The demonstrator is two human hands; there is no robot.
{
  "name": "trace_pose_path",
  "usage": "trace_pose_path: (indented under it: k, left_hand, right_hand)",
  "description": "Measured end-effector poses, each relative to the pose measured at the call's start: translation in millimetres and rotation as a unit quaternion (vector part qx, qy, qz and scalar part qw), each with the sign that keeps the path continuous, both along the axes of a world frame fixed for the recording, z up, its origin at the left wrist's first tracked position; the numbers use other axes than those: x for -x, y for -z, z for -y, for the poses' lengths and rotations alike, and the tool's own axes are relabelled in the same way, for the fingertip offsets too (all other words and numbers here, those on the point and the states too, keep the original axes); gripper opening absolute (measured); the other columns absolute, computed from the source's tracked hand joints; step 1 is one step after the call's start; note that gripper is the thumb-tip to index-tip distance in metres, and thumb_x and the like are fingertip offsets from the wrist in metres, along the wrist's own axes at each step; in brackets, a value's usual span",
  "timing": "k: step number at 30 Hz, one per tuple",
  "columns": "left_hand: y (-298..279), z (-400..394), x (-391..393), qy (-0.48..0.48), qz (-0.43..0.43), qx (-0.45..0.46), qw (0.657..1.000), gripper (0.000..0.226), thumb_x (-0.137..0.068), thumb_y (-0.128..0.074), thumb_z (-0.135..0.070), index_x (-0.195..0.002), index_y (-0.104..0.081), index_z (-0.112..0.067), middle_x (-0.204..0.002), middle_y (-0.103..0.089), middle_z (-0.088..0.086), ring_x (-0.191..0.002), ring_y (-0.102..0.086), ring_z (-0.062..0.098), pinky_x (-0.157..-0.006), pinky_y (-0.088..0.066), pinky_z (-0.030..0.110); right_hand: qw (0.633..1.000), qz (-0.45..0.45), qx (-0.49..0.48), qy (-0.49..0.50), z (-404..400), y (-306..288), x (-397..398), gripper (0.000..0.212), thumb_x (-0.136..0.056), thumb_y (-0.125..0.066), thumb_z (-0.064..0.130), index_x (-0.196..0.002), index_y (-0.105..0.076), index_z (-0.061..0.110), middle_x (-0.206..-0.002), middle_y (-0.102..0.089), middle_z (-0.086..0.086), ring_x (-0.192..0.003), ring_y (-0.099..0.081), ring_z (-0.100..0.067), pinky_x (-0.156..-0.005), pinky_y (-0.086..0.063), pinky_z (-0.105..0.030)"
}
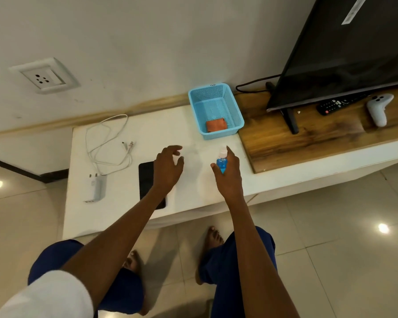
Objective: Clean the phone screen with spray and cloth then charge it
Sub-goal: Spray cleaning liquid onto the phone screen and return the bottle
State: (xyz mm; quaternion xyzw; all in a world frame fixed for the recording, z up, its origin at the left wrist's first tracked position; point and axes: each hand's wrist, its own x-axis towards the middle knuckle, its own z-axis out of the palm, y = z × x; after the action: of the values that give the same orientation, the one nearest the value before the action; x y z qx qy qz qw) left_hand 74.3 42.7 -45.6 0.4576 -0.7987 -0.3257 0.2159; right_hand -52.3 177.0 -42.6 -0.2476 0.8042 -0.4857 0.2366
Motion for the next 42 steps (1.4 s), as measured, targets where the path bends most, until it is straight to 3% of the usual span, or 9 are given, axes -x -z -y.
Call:
trace_pose_path:
  k: [4, 8, 11, 14, 24, 28, 31, 35, 42]
  left_hand:
    - [1, -27, -68, -0.095, 0.057, 0.013, 0.994, 0.044, -0.092, -0.064, -0.033, -0.131, -0.057, -0.015, -0.126, -0.061, 0.008, -0.114, -0.057, 0.031, -0.099, -0.044, 0.046]
    - [10, -58, -113, -0.176, 0.113, -0.019, 0.978, 0.080, -0.083, -0.066, -0.061, -0.145, -0.041, -0.016, -0.146, -0.045, 0.009, -0.132, -0.042, 0.032, -0.109, -0.031, 0.049]
    - [17, -80, -128, -0.191, 0.157, -0.064, 0.967, 0.108, -0.074, -0.060, -0.078, -0.153, -0.026, -0.015, -0.161, -0.022, 0.010, -0.146, -0.021, 0.033, -0.118, -0.016, 0.051]
    - [23, -92, -131, -0.186, 0.182, -0.099, 0.960, 0.120, -0.069, -0.055, -0.086, -0.156, -0.017, -0.014, -0.166, -0.002, 0.008, -0.152, -0.001, 0.032, -0.120, 0.000, 0.052]
    - [31, -88, -120, -0.185, 0.196, -0.083, 0.959, 0.103, -0.077, -0.058, -0.077, -0.150, -0.028, -0.012, -0.165, -0.004, 0.012, -0.153, 0.003, 0.034, -0.121, 0.002, 0.052]
    - [36, -68, -129, -0.146, 0.198, -0.061, 0.967, 0.098, -0.077, -0.065, -0.069, -0.150, -0.029, -0.015, -0.165, -0.002, 0.012, -0.152, 0.003, 0.035, -0.122, 0.001, 0.052]
    - [37, -45, -139, -0.094, 0.211, -0.025, 0.973, 0.095, -0.076, -0.067, -0.067, -0.151, -0.031, -0.020, -0.165, 0.004, 0.012, -0.152, 0.005, 0.036, -0.121, 0.002, 0.052]
    - [37, 2, -150, -0.006, 0.250, 0.029, 0.968, 0.093, -0.075, -0.066, -0.068, -0.152, -0.033, -0.027, -0.165, 0.008, 0.015, -0.151, 0.006, 0.040, -0.120, -0.001, 0.055]
    - [42, 58, -155, 0.047, 0.257, 0.044, 0.964, 0.096, -0.070, -0.063, -0.079, -0.150, -0.035, -0.033, -0.165, 0.015, 0.008, -0.150, 0.016, 0.034, -0.119, 0.008, 0.053]
  right_hand:
    - [1.000, 0.020, 0.009, 0.005, 0, -8, -6, 0.067, -0.094, -0.065, 0.018, -0.147, -0.027, 0.030, -0.141, -0.047, -0.003, -0.123, -0.055, -0.021, -0.105, -0.043, -0.036]
    - [0.998, 0.017, 0.057, -0.036, 1, -21, -18, 0.078, -0.090, -0.069, 0.019, -0.148, -0.018, 0.037, -0.129, -0.054, -0.005, -0.103, -0.062, -0.016, -0.096, -0.054, -0.042]
    - [0.995, 0.001, 0.030, -0.094, 6, -25, -27, 0.089, -0.090, -0.069, 0.022, -0.151, -0.008, 0.042, -0.140, -0.049, -0.006, -0.116, -0.059, -0.023, -0.099, -0.050, -0.043]
    - [0.986, -0.052, 0.008, -0.156, 6, -25, -37, 0.081, -0.091, -0.068, 0.023, -0.151, -0.016, 0.039, -0.154, -0.036, 0.002, -0.133, -0.048, -0.021, -0.106, -0.046, -0.042]
    - [0.963, -0.112, -0.072, -0.232, 10, -15, -64, 0.069, -0.090, -0.062, 0.026, -0.142, -0.022, 0.044, -0.138, -0.053, -0.001, -0.104, -0.064, -0.019, -0.086, -0.054, -0.031]
    - [0.964, -0.110, -0.075, -0.228, 22, -5, -66, 0.057, -0.094, -0.058, 0.034, -0.140, -0.025, 0.045, -0.114, -0.062, 0.002, -0.082, -0.064, -0.012, -0.079, -0.053, -0.028]
    - [0.967, -0.090, -0.055, -0.231, 28, -3, -68, 0.055, -0.095, -0.057, 0.034, -0.139, -0.026, 0.046, -0.098, -0.061, 0.006, -0.080, -0.065, -0.013, -0.083, -0.056, -0.036]
    - [0.969, -0.067, -0.029, -0.236, 40, 1, -69, 0.055, -0.095, -0.057, 0.033, -0.139, -0.027, 0.048, -0.086, -0.062, 0.006, -0.071, -0.064, -0.013, -0.077, -0.055, -0.035]
    - [0.958, -0.142, -0.031, -0.246, 67, 8, -80, 0.056, -0.095, -0.052, 0.043, -0.139, -0.019, 0.055, -0.085, -0.059, 0.018, -0.073, -0.065, -0.013, -0.074, -0.054, -0.031]
